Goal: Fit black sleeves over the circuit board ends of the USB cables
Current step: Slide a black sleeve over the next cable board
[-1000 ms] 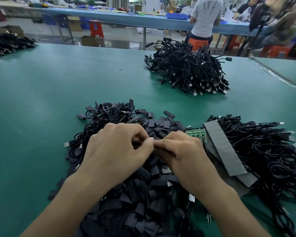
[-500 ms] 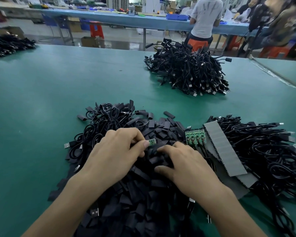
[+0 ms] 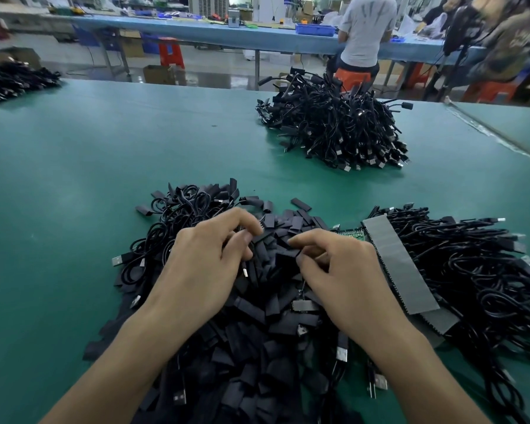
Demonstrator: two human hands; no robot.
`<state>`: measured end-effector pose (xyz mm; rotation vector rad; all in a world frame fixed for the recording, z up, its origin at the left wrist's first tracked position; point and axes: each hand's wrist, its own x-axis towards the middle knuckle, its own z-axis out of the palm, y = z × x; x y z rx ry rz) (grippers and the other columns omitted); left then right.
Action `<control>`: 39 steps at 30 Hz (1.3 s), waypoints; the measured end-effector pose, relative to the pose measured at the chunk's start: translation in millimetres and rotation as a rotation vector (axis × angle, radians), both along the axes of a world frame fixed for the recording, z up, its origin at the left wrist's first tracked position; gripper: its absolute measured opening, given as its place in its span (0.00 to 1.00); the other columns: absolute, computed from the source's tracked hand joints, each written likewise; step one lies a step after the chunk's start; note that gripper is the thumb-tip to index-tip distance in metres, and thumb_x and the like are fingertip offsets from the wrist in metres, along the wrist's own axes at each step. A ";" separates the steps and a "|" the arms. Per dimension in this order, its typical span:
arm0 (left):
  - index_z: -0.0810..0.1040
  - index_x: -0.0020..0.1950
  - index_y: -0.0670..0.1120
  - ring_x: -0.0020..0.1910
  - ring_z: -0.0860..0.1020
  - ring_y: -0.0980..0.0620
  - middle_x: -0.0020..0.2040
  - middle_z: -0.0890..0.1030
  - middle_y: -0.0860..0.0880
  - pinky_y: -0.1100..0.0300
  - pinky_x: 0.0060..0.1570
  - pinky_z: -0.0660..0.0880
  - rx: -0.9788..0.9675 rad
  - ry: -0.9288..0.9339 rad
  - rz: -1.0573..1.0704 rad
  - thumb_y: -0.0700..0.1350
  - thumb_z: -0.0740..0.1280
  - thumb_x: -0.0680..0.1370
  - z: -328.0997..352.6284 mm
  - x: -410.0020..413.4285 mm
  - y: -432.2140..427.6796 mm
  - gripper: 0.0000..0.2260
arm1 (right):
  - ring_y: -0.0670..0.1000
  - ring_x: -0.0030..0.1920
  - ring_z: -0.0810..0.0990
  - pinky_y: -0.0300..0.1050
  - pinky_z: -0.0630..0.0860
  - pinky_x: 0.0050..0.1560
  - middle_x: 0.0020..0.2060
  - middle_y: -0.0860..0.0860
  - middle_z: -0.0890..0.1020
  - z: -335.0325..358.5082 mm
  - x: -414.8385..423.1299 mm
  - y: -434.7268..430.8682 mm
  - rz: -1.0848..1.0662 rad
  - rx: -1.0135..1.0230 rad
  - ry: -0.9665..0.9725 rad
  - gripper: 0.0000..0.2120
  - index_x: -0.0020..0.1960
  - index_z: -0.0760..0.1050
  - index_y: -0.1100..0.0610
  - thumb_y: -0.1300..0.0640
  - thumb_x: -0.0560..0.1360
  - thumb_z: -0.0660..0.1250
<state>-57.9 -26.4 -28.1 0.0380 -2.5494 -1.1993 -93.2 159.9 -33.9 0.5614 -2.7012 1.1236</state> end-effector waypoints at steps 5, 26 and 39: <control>0.80 0.47 0.62 0.26 0.73 0.61 0.38 0.81 0.63 0.71 0.27 0.67 -0.072 -0.039 -0.003 0.46 0.64 0.82 -5.0 -1.1 -1.1 0.11 | 0.35 0.43 0.80 0.26 0.74 0.47 0.43 0.39 0.84 -0.1 -1.9 3.2 0.061 0.069 -0.104 0.15 0.51 0.85 0.47 0.65 0.72 0.69; 0.83 0.43 0.57 0.35 0.79 0.44 0.35 0.83 0.52 0.46 0.37 0.78 0.059 -0.047 -0.211 0.52 0.71 0.77 -6.5 -4.4 -4.1 0.04 | 0.41 0.45 0.82 0.35 0.78 0.46 0.42 0.41 0.85 8.1 3.5 -1.2 0.275 -0.202 -0.082 0.15 0.53 0.83 0.45 0.59 0.70 0.76; 0.73 0.54 0.61 0.38 0.79 0.56 0.41 0.84 0.64 0.61 0.41 0.73 0.029 -0.063 -0.139 0.48 0.67 0.79 -7.5 -5.6 -5.7 0.09 | 0.38 0.46 0.82 0.29 0.74 0.45 0.43 0.40 0.84 7.8 -4.0 5.7 0.087 -0.296 0.032 0.13 0.50 0.85 0.48 0.55 0.66 0.80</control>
